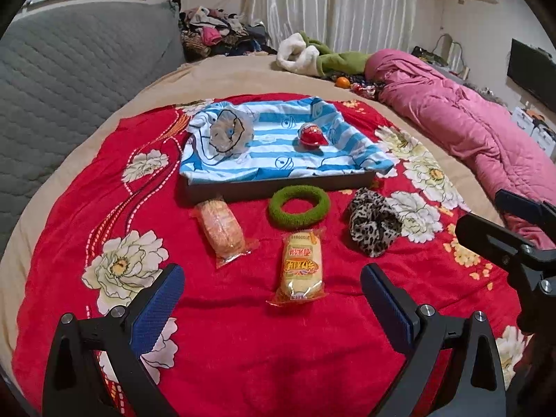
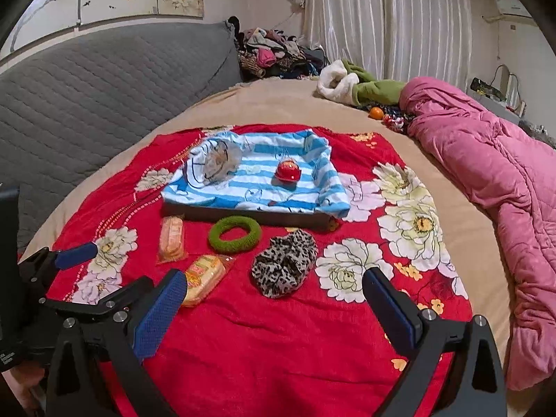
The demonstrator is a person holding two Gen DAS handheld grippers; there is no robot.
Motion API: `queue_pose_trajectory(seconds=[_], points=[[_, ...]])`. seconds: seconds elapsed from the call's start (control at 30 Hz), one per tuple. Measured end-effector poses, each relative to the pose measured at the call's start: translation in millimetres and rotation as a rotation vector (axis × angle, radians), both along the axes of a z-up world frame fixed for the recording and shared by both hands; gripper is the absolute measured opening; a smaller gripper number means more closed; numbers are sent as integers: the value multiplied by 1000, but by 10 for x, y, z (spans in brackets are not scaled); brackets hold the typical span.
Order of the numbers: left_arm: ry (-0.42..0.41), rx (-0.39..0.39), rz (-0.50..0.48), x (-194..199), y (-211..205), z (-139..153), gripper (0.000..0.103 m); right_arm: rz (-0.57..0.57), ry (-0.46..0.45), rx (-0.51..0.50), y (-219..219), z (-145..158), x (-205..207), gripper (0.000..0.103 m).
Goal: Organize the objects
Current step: 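Open both tools and withdraw them from the shirt, then move the left tool toward the yellow wrapped bun while the right tool approaches the leopard scrunchie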
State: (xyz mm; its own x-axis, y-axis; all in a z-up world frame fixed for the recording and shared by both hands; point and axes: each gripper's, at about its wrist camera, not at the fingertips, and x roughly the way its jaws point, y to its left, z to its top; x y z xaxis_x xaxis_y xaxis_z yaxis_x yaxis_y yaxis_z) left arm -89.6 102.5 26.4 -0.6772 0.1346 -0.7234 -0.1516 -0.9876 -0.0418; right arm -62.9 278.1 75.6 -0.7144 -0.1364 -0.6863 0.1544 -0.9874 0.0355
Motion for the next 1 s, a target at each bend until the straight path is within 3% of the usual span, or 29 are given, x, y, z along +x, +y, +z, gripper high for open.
queue_pose_trajectory(seconds=[1.0], points=[[-43,-32,5,-210,154,-562,101,-16,-103,32,-17,-604,-411,102]])
